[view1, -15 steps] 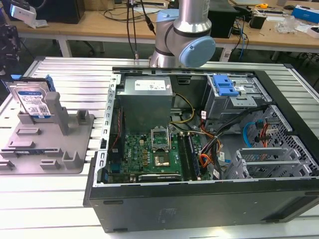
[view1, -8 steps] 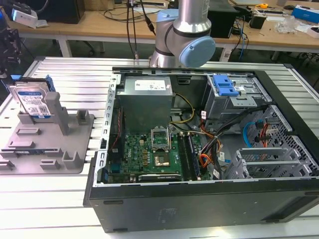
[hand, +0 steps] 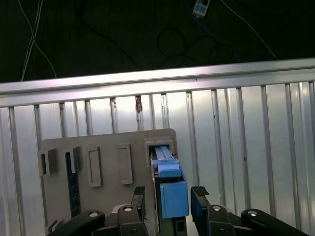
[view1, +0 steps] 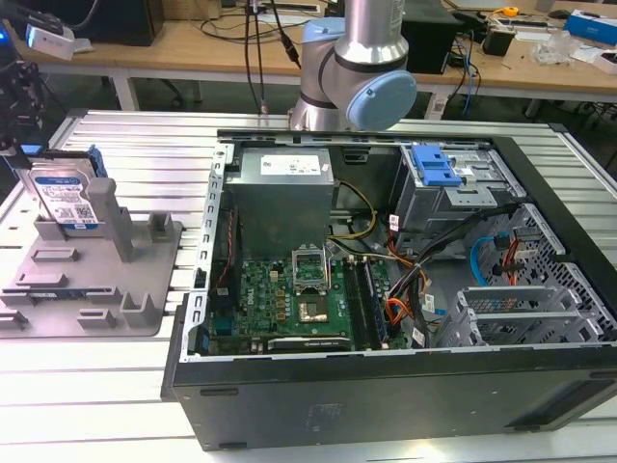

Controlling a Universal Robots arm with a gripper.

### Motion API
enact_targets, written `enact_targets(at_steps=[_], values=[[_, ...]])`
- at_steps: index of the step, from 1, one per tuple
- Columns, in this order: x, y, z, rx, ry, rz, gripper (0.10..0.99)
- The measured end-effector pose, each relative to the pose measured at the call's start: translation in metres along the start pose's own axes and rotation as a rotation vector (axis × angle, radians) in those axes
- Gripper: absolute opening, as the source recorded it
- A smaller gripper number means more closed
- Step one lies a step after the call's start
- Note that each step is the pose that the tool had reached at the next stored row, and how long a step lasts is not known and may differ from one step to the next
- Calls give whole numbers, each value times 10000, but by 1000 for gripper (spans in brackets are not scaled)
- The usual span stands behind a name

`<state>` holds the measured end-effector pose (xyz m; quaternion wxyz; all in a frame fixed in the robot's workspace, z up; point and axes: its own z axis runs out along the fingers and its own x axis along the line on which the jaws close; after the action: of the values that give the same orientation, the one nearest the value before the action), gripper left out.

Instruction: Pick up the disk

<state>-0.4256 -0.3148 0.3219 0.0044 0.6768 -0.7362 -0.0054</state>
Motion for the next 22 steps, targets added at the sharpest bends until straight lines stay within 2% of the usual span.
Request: enact_targets(at_steps=[22], values=[[-23, -1, 180, 1, 0, -1, 498]])
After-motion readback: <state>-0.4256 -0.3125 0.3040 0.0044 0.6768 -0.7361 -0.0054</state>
